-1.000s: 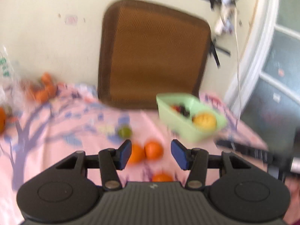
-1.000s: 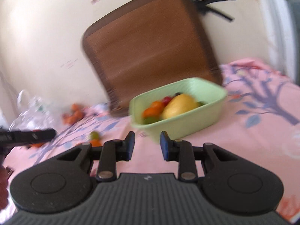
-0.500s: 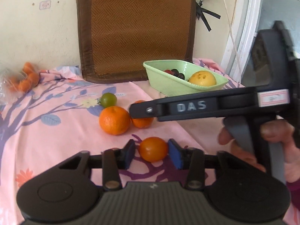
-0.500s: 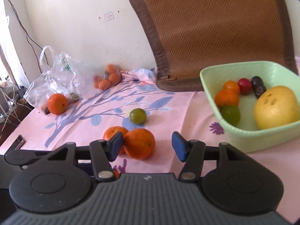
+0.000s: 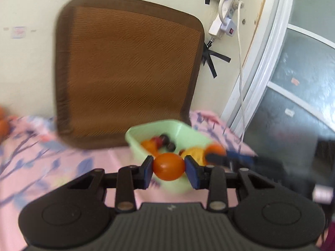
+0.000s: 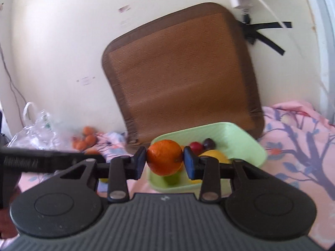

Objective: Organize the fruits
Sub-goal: 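Lower both fruits into the green bowl and open both tools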

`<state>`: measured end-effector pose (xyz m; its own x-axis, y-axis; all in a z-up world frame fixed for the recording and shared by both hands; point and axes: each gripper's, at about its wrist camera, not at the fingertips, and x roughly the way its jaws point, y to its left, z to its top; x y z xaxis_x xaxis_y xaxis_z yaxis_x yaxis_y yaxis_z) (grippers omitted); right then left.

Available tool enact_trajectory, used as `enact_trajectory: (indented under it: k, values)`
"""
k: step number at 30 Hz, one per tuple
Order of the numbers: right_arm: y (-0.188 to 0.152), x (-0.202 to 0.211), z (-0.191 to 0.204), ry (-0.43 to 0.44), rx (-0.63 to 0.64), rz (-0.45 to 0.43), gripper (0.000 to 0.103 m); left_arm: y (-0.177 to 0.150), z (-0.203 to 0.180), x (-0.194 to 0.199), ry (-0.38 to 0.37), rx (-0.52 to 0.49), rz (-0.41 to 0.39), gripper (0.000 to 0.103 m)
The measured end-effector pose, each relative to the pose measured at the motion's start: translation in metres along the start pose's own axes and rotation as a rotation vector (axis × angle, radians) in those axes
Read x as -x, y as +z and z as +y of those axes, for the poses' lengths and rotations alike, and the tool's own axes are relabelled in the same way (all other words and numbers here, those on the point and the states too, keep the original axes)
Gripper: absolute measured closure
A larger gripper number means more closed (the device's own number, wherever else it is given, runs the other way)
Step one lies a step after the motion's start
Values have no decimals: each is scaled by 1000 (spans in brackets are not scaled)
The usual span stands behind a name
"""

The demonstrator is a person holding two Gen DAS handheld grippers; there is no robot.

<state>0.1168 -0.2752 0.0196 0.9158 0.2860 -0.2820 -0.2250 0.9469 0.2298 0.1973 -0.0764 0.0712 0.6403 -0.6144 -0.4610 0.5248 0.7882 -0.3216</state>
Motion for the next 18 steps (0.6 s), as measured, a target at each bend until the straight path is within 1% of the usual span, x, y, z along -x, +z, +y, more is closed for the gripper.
enact_trajectory:
  k: [2,4,8,12,13,14,15,17,18]
  values:
    - [-6,-6,-3,-23,27,12,62,12,1,-26,-12,31,30,70]
    - [-15,-13,1,-34,66,23,62,17,1,-47,-19,56,60,70]
    - [-20,-16,4,-33,114,3,61,14,1,-71,-20,69,99,70]
    - [-25,-19,6,-57,169,0,60,10,-1,-84,-6,64,124,70]
    - [-25,-20,7,-60,175,2,60,9,-1,-86,3,62,127,69]
    - [-25,-20,7,-59,175,2,60,8,-1,-87,10,61,127,65]
    - [-25,-20,5,-55,171,-1,57,8,0,-87,17,62,125,64]
    - [-24,-17,3,-58,158,-26,53,10,0,-86,26,64,121,59]
    - [-23,-15,1,-58,148,-38,52,12,1,-84,28,61,115,58]
